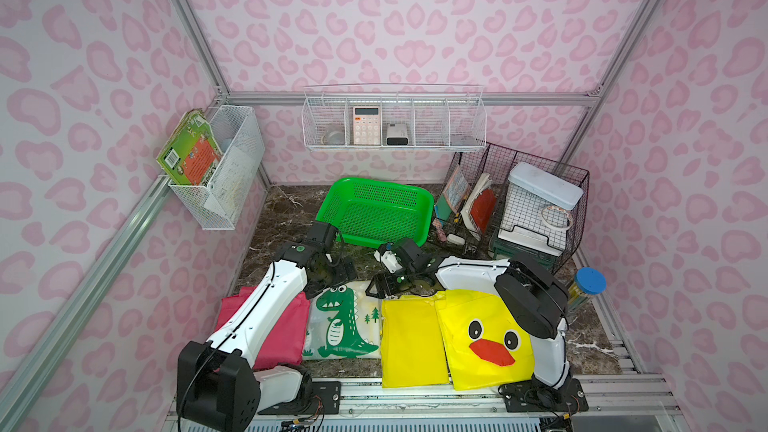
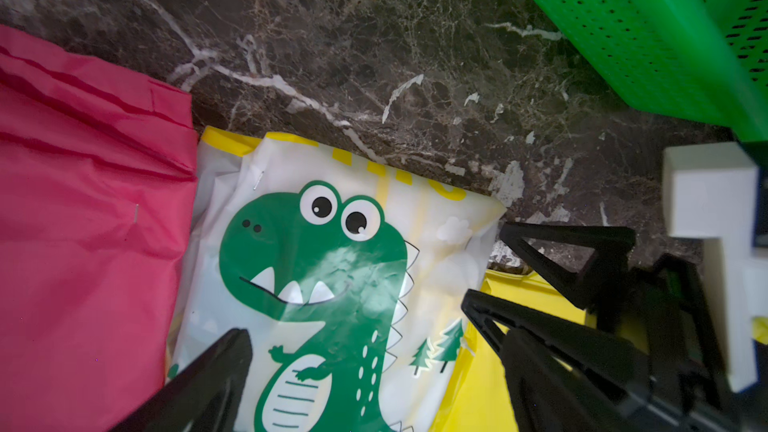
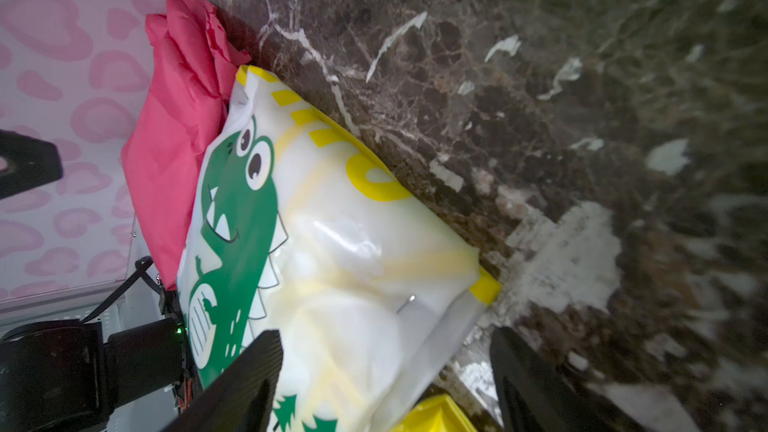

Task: Put the folded raincoat in the basket
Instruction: Pick up the raincoat from the center of the board.

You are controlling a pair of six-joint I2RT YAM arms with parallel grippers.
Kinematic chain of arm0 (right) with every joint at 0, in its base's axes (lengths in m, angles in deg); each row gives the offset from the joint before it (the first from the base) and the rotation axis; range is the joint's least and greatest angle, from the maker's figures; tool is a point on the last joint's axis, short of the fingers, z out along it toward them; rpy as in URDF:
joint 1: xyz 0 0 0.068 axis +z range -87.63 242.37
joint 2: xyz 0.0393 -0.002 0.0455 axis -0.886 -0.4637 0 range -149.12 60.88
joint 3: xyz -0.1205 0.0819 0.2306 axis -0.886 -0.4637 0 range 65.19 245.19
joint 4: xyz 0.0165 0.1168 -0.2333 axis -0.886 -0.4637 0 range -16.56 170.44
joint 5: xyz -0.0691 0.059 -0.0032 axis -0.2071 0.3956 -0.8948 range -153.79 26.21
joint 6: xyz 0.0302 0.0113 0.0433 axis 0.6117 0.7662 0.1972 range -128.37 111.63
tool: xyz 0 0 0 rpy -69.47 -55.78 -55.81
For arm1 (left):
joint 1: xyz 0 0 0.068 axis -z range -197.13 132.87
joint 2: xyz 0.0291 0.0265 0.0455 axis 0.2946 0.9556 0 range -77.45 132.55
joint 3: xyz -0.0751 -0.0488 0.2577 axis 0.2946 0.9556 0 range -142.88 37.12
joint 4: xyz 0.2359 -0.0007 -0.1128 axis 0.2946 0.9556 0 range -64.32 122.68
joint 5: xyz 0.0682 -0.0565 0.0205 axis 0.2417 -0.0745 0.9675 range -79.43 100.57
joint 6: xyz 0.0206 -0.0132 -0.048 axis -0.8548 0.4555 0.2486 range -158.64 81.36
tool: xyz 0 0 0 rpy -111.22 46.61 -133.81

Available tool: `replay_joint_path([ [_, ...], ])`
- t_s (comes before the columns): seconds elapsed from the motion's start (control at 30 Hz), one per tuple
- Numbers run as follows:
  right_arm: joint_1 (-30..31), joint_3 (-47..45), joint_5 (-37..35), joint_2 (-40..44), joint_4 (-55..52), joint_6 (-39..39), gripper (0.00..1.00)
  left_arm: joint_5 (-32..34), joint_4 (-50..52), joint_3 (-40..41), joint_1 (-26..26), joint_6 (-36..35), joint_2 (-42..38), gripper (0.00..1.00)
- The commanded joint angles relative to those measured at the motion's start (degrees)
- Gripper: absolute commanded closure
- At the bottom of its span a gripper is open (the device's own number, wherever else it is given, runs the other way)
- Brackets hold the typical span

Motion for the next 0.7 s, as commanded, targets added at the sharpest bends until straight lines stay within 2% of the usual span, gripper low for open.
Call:
replay_joint_path([
  [0.0, 0.47, 1.01, -0.84, -0.94, 0.46, 0.94, 0.18, -0.22, 0.39, 0.16, -0.02, 0.62, -0.49, 0.01],
  [0.17, 0.93, 2.19, 0.26, -3.06, 1.17, 1.38, 0.19, -0.49, 0.24, 0.5, -0.07, 1.01, -0.59, 0.01],
  [0.23, 0.97, 2.78, 0.55, -3.8, 1.26, 1.6, 0.29, -0.49, 0.18, 0.73, -0.04, 1.04, -0.68, 0.01],
  [0.33, 0.72, 2.71, 0.26, -4.18, 2.07, 2.58, 0.57, -0.49, 0.01, 1.13, 0.0, 1.32, -0.85, 0.01],
  [0.47, -0.4, 1.25, -0.27, -2.69, 4.12, 4.27, 1.0, -0.53, -0.06, 1.22, -0.07, 1.33, -1.03, 0.01],
  [0.67, -2.8, -1.41, -0.91, 2.6, 5.78, 4.93, 1.0, -0.45, 0.02, 1.09, -0.02, 0.81, -0.69, 0.01],
])
